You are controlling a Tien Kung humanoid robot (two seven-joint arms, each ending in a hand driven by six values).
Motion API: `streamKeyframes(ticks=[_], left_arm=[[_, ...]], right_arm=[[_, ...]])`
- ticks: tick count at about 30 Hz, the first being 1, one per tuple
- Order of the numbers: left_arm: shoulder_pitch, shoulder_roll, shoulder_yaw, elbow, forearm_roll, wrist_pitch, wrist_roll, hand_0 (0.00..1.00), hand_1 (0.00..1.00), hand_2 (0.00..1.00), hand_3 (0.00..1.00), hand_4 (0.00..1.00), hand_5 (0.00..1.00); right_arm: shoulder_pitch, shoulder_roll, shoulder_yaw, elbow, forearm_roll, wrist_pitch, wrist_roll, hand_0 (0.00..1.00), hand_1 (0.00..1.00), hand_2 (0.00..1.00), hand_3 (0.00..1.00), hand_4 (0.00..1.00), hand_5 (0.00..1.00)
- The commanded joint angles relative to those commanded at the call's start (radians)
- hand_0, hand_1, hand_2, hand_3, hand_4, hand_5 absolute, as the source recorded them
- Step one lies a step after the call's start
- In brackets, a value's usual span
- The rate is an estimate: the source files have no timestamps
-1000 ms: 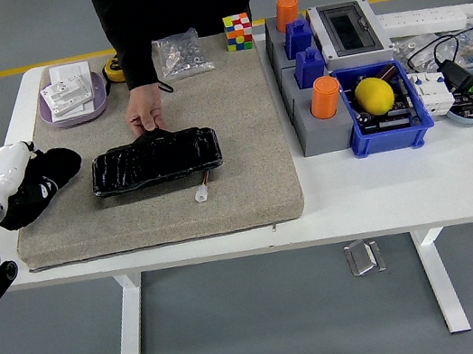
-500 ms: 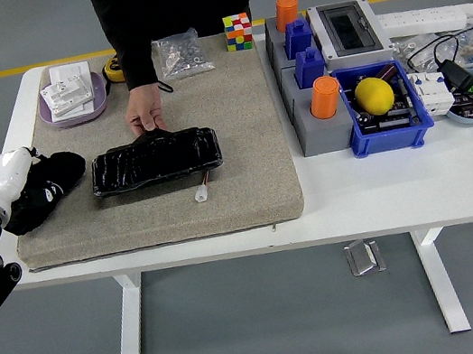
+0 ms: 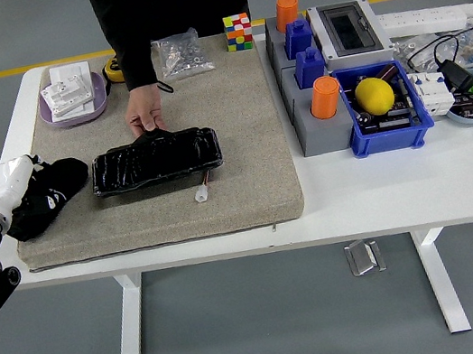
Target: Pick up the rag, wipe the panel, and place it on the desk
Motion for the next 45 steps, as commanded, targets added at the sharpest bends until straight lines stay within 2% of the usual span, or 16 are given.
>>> streamKeyframes(ticks=[8, 17, 18, 23, 24, 28, 29, 30, 45], left_arm=[[0.003, 0.006, 0.011, 0.0, -0.018, -0.037, -0.003, 0.41, 0.635, 0.748, 0.643, 0.882, 0.382], [0.006, 0.023, 0.023, -0.038, -0.034, -0.096, 0.002, 0.421, 0.652, 0.766, 0.641, 0.869, 0.354], [0.005, 0.026, 0.026, -0.042, -0.037, -0.102, 0.004, 0.424, 0.642, 0.775, 0.642, 0.828, 0.278], [0.003, 0.037, 0.022, -0.055, -0.029, -0.13, 0.017, 0.424, 0.642, 0.775, 0.642, 0.828, 0.278], [0.001, 0.039, 0.022, -0.056, -0.028, -0.139, 0.02, 0.425, 0.677, 0.789, 0.683, 0.804, 0.237], [-0.002, 0.051, 0.025, -0.068, -0.037, -0.173, 0.026, 0.425, 0.677, 0.789, 0.683, 0.804, 0.237], [-0.002, 0.053, 0.024, -0.07, -0.041, -0.173, 0.024, 0.425, 0.677, 0.789, 0.683, 0.804, 0.237], [-0.003, 0.055, 0.023, -0.071, -0.044, -0.173, 0.022, 0.451, 0.691, 0.818, 0.767, 0.839, 0.246], [-0.004, 0.078, -0.023, -0.111, -0.044, -0.157, 0.011, 0.451, 0.692, 0.816, 0.777, 0.852, 0.276]], right_arm=[[-0.002, -0.001, -0.001, -0.001, 0.0, -0.001, 0.0, 0.718, 0.616, 0.683, 0.597, 0.998, 0.432], [-0.001, -0.002, -0.005, -0.002, 0.004, -0.003, 0.0, 0.717, 0.615, 0.682, 0.597, 0.998, 0.43], [0.0, -0.002, -0.009, -0.003, 0.007, -0.003, 0.0, 0.719, 0.614, 0.681, 0.596, 0.998, 0.428], [0.0, -0.003, -0.016, -0.003, 0.013, -0.002, 0.0, 0.719, 0.614, 0.681, 0.596, 0.998, 0.428], [0.001, -0.004, -0.015, -0.003, 0.012, -0.002, 0.0, 0.719, 0.612, 0.681, 0.596, 0.998, 0.427], [0.002, -0.004, -0.016, -0.003, 0.011, -0.003, 0.0, 0.719, 0.612, 0.681, 0.596, 0.998, 0.427], [0.002, -0.004, -0.016, -0.003, 0.012, -0.003, 0.0, 0.719, 0.612, 0.681, 0.596, 0.998, 0.427], [0.002, -0.004, -0.017, -0.003, 0.013, -0.002, 0.0, 0.718, 0.611, 0.68, 0.597, 0.998, 0.425], [0.004, -0.005, -0.021, -0.003, 0.015, 0.0, -0.002, 0.719, 0.61, 0.68, 0.597, 0.998, 0.424]])
